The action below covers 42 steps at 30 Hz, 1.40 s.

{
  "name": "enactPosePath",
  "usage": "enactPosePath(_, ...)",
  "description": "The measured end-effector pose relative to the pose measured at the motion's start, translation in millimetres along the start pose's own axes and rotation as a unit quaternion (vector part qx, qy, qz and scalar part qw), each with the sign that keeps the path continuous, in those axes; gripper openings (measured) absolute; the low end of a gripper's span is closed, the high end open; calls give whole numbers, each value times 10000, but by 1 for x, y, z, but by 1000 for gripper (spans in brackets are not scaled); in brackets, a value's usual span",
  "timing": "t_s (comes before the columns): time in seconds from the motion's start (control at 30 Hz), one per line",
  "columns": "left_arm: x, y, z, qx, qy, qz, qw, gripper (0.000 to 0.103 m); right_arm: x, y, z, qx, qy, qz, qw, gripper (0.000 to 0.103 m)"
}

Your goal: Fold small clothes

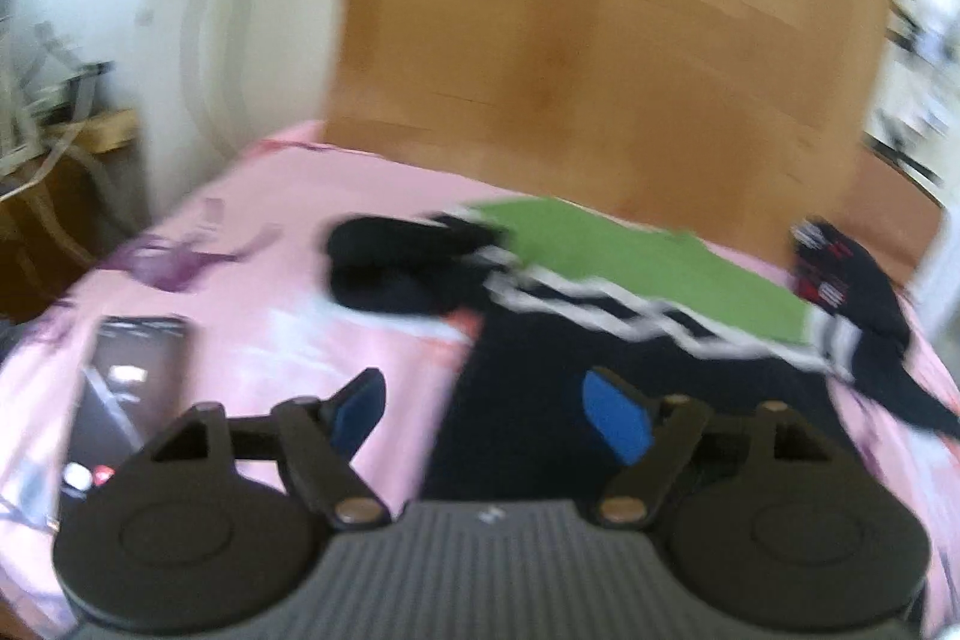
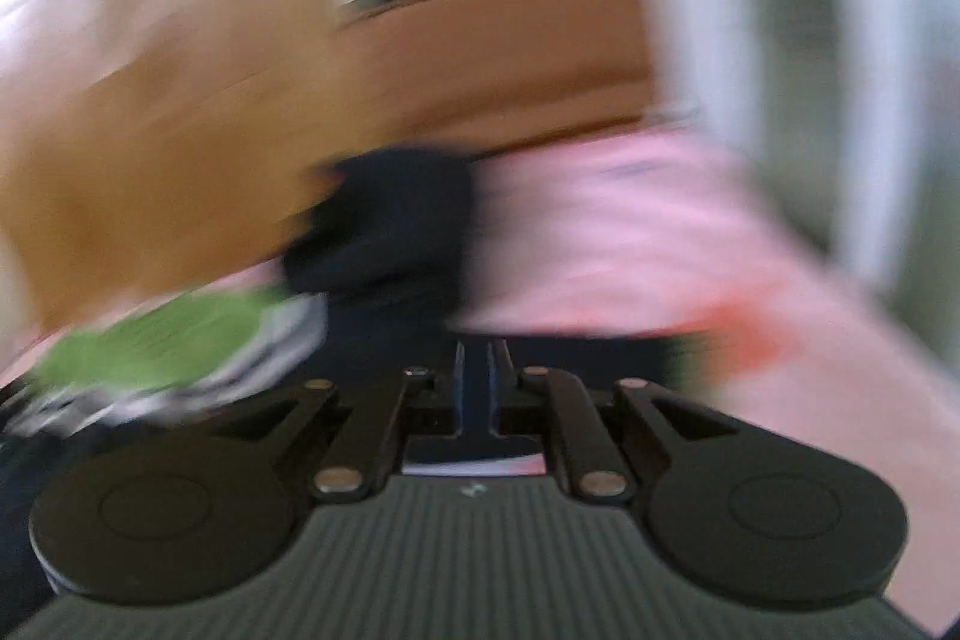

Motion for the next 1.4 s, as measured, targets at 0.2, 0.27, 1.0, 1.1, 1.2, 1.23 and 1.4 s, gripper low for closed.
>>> enactPosePath(0.2,-46,42,62,-268,79,-728,9970,75,17,151,41,-1720,466,-530,9826,24)
enactPosePath(0.27,-57,40,83,-629,-54,-302,9975,75,20,183,57,-1959,570,-616,9770,24)
enactPosePath(1.0,-164,74,110,-1094,-774,-1355,9817,9,48,192,79,-2246,769,-313,9709,28)
enactPosePath(1.1,-185,26,77,-110,-978,-1409,9851,9,47,192,78,-2219,767,-209,9718,28)
enactPosePath(1.2,-190,-47,48,546,-1099,-730,9898,9,47,192,78,-2246,781,-128,9712,28)
enactPosePath(1.23,-187,-75,40,755,-1109,-459,9899,9,47,191,77,-2254,785,-103,9710,28)
enactPosePath(1.4,-113,-220,40,1574,-389,1290,9783,102,48,188,77,-2354,821,28,9684,28)
Point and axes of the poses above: each gripper's, at about its wrist camera, not at the fingertips, and z roughly the way its jaws point, y to its left, x to its underside, the point moved 8 cm from there along z, roughly the way its jaws point, and after that the axes turned 7 degrees about -z, right-handed, at the moved point
